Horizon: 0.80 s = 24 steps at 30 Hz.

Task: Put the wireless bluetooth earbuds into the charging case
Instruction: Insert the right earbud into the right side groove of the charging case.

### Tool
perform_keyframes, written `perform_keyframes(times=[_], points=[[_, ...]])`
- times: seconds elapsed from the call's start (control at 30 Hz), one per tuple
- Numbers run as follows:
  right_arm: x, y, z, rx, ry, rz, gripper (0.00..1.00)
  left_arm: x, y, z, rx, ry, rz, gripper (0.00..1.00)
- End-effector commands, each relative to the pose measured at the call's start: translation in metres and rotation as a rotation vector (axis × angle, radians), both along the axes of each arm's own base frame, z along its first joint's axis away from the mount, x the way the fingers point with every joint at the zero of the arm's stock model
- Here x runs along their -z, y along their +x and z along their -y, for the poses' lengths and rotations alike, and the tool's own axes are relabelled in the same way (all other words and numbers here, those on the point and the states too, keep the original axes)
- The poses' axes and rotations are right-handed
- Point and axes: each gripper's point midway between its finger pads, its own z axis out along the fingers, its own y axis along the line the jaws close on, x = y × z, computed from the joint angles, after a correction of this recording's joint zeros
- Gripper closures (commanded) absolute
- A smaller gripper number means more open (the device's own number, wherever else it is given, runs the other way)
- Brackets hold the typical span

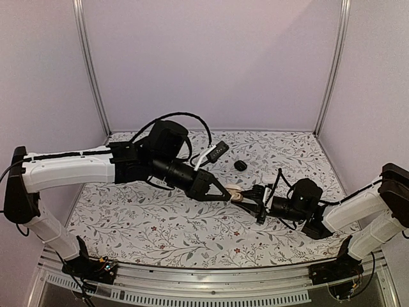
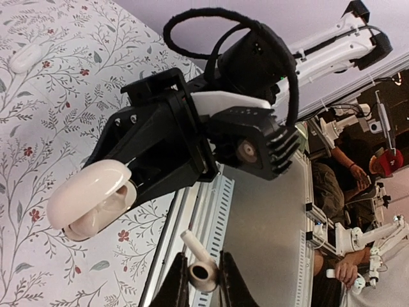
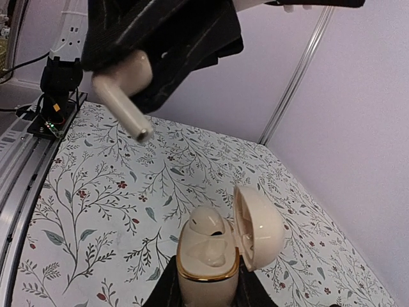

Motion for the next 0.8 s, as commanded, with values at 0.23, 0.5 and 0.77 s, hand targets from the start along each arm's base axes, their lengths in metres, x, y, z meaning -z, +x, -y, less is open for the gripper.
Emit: perform_keyframes(times=[0.23, 0.5, 0.77], points=[[-0.025, 0.01, 0.014, 0.171, 0.081, 0.112, 1.0, -0.001, 0.01, 0.002, -0.047, 0.009, -0.149, 0.99], [-0.027, 0.006, 0.012, 0.19, 0.079, 0.16, 1.0, 0.0, 0.018, 0.006, -0.087, 0.009, -0.216, 0.99], [-0.028, 0.003, 0.01, 0.206, 0.072, 0.197, 1.0, 0.006, 0.024, 0.009, -0.135, 0.012, -0.301, 1.0]])
